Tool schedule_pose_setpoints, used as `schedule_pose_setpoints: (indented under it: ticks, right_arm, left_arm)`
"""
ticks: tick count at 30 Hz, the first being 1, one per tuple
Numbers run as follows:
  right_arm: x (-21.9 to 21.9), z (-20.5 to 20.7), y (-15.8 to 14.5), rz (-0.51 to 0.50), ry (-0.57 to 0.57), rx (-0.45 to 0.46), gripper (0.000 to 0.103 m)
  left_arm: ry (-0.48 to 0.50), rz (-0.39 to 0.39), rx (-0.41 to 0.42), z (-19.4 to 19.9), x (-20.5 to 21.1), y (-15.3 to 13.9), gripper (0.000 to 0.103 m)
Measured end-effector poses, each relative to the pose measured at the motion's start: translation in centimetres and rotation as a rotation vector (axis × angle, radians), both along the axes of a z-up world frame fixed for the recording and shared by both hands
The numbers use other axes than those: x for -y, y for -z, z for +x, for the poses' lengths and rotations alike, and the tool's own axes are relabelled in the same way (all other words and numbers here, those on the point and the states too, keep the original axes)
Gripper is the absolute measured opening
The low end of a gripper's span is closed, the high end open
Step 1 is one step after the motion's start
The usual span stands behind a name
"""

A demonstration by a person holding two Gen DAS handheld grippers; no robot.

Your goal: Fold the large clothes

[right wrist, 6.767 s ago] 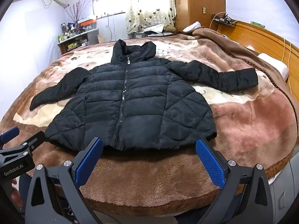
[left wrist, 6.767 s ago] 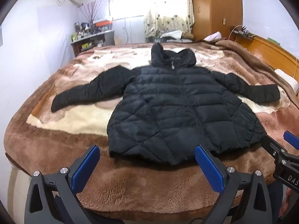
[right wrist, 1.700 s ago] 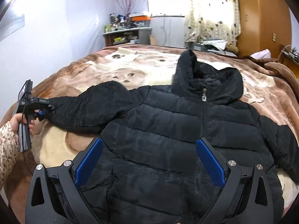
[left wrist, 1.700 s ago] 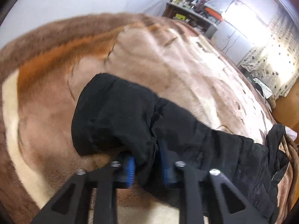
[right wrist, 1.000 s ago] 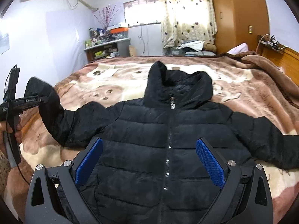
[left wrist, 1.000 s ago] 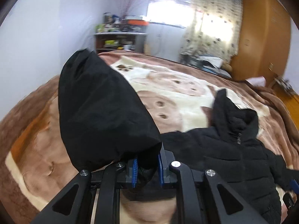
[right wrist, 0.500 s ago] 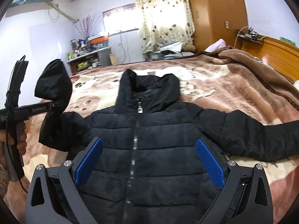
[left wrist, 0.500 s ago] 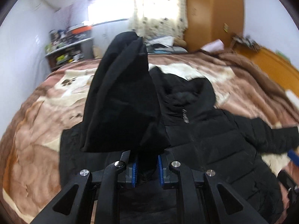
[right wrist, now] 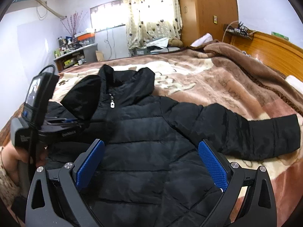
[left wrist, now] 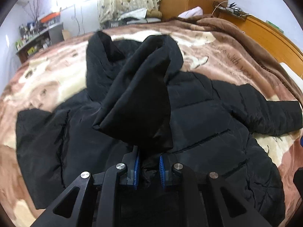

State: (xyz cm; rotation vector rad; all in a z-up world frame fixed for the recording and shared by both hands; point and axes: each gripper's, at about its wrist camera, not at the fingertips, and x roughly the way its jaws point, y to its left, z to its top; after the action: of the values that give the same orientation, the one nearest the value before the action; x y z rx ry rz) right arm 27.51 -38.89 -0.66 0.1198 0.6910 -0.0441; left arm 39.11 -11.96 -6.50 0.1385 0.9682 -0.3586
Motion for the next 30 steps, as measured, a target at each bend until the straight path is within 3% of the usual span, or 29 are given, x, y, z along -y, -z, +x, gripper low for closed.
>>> schedule_pose_setpoints:
  ticks: [3, 6, 10, 13, 17, 21, 23, 26, 28, 30]
  right_arm:
    - [0.3, 0.5, 0.9, 0.005, 0.003, -0.026, 0.099]
    - [0.4, 1.0, 1.5, 0.002, 0.002, -0.035, 0.099]
    - [0.1, 2.1, 2.0, -0.014, -0.001, -0.044, 0.099]
    - [-0.3, 3.2, 2.4, -0.021, 0.006, -0.055, 0.099]
    - [-0.9, 4.9, 3.4, -0.007, 0.014, -0.061, 0.099]
    - [-1.1, 7.6, 5.3, 0.068, -0.005, -0.122, 0.099]
    - [-1.5, 8.8, 6.3, 0.091, -0.025, -0.146, 0.091]
    - [-2.1, 10.7, 7.8, 0.140, -0.047, -0.188, 0.083]
    - [-2.3, 11.7, 8.6, 0.185, -0.063, -0.211, 0.078]
    - [-2.6, 12.4, 9.2, 0.233, -0.073, -0.231, 0.065]
  left_arm:
    - [-0.007, -0.019, -0.067, 1.0, 0.6, 2.1, 0.018]
    - [0.002, -0.045, -0.068, 0.8, 0.2, 3.0, 0.025]
    - [0.064, -0.124, -0.095, 0.3, -0.8, 2.7, 0.056]
    - [0.048, -0.111, -0.010, -0.8, -2.6, 0.8, 0.070]
    - [0.004, -0.159, 0.006, -0.9, -5.9, -1.8, 0.071]
    - [-0.115, -0.129, 0.044, -0.8, -10.4, -3.7, 0.079]
    - [-0.172, -0.120, 0.070, -0.6, -13.1, -3.9, 0.079]
    - [-0.255, -0.041, 0.061, 0.1, -15.8, -2.9, 0.079]
    - [-0.267, -0.019, 0.058, 0.5, -16.7, -2.0, 0.079]
    - [-0.292, 0.002, 0.024, 1.1, -17.5, -0.7, 0.079]
